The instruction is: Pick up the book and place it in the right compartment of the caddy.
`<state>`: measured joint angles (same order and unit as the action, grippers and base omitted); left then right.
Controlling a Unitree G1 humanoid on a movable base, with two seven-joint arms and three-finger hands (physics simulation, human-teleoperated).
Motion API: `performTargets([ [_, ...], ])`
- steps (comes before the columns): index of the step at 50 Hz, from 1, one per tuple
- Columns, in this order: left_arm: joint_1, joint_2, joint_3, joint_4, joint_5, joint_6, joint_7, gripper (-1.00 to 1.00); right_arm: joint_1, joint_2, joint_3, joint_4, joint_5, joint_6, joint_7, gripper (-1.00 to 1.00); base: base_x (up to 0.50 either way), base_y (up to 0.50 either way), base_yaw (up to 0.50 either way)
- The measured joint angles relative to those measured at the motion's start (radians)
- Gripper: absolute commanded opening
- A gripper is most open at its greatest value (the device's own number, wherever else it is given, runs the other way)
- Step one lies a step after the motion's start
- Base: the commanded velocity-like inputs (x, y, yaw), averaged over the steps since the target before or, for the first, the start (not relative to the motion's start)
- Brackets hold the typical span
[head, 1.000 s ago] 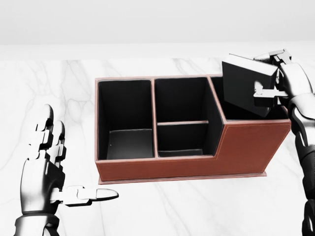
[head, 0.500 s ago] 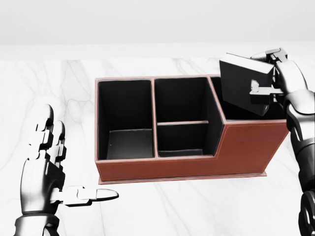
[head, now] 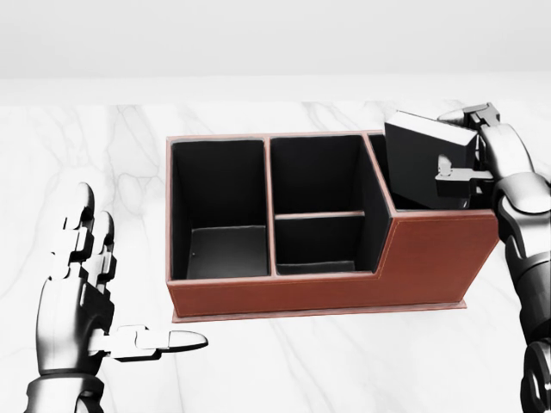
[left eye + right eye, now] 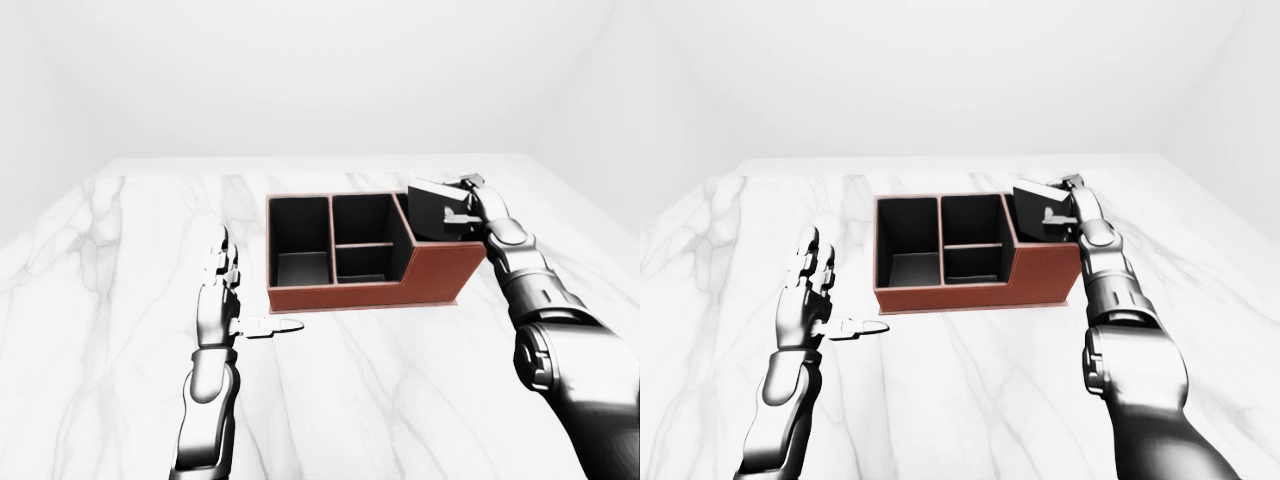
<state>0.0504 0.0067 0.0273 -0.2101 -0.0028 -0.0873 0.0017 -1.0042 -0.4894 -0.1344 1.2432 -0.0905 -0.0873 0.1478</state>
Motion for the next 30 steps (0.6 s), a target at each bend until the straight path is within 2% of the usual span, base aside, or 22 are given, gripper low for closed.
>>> performTargets([
  [18,0.001,0.000,-0.001,-0.002,0.000,0.000,0.000,1.00,0.024,0.007,0.001,0.012,0.002,0.000,-0.004,-1.00,0.00,0.00,0.00],
  [19,0.001,0.000,-0.001,-0.002,0.000,0.000,0.000,1.00,0.024,0.007,0.001,0.012,0.002,0.000,-0.005,-0.59,0.00,0.00,0.00],
  [20,0.001,0.000,-0.001,-0.002,0.000,0.000,0.000,1.00,0.024,0.007,-0.003,0.011,0.004,0.000,-0.008,0.15,0.00,0.00,0.00],
  [21,0.001,0.000,-0.001,-0.002,0.000,0.000,0.000,1.00,0.023,0.006,-0.009,0.008,0.010,0.000,-0.008,1.00,0.00,0.00,0.00],
  [30,0.002,0.000,-0.001,-0.001,0.000,0.000,0.000,1.00,0.014,0.002,-0.038,-0.017,0.053,0.000,-0.009,1.00,0.00,0.00,0.00],
])
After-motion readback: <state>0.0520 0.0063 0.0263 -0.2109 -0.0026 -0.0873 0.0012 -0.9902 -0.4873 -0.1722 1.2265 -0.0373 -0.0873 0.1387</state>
